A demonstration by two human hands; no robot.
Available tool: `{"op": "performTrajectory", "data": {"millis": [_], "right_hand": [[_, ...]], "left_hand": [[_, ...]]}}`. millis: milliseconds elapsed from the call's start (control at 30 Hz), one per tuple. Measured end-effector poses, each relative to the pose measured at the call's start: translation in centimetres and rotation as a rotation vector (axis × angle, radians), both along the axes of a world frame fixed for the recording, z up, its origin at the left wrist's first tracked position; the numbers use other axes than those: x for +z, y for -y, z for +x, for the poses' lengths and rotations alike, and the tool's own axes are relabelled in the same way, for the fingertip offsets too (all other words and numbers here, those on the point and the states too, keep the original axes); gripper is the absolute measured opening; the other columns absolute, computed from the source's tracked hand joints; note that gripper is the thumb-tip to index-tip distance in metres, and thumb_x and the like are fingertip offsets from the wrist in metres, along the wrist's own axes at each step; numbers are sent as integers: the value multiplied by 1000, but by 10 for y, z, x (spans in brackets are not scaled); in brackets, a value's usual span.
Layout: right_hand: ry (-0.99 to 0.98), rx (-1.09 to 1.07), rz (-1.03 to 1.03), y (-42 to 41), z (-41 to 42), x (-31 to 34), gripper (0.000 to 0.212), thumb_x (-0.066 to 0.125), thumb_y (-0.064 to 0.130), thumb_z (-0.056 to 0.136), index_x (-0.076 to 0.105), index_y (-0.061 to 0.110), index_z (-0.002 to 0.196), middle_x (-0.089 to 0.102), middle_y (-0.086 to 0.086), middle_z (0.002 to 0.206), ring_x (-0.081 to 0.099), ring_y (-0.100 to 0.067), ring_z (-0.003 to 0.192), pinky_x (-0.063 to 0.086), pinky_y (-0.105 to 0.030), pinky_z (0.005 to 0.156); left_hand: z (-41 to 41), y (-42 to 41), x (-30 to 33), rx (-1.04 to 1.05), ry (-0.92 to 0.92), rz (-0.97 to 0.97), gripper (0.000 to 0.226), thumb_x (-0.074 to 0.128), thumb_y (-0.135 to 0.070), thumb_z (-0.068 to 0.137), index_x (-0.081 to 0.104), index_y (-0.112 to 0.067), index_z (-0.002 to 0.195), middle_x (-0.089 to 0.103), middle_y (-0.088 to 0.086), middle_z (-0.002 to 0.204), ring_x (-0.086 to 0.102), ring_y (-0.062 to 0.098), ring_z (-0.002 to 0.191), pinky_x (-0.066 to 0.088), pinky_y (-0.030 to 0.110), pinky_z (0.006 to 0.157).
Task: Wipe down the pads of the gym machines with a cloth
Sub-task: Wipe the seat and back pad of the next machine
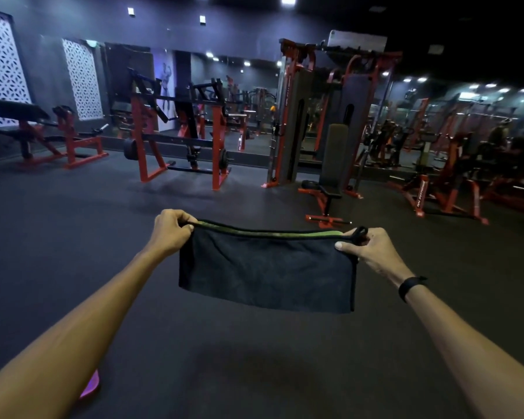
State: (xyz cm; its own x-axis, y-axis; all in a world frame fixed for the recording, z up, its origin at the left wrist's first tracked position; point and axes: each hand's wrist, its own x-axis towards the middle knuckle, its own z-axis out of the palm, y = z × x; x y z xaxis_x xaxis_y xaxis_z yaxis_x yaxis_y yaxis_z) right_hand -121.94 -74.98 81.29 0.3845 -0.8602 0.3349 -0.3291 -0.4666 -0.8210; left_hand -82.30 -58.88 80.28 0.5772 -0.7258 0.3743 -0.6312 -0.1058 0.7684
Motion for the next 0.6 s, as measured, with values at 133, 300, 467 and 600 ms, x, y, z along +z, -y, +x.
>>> {"op": "performTrajectory", "data": {"millis": [133,300,467,600], "right_hand": [[21,-42,-42,7,16,7,25,90,19,70,72,2,74,68,-2,70,58,-6,64,44,-18,56],[46,-46,20,24,20,19,32,90,18,69,62,4,62,61,-1,64,54,-8,62,39,-18,54],[38,-47,54,40,26,36,31,86,11,73,61,12,56,63,8,57,56,2,52,39,-11,47],[60,-81,59,63,30,41,38,85,10,74,54,15,51,59,12,50,53,4,48,36,-9,45]], "left_hand": [[31,24,2,-55,-86,9,20,63,6,89,75,-8,84,70,3,81,64,14,76,55,27,72],[55,50,-1,-126,-264,-1,24,60,9,93,73,-8,83,71,11,88,65,21,84,56,38,81],[61,81,-9,-142,-309,-2,26,61,10,92,72,-9,81,70,10,86,65,21,84,56,37,82],[65,112,-7,-149,-300,-19,21,63,8,92,73,-9,85,71,8,86,65,17,78,58,26,71]]}}
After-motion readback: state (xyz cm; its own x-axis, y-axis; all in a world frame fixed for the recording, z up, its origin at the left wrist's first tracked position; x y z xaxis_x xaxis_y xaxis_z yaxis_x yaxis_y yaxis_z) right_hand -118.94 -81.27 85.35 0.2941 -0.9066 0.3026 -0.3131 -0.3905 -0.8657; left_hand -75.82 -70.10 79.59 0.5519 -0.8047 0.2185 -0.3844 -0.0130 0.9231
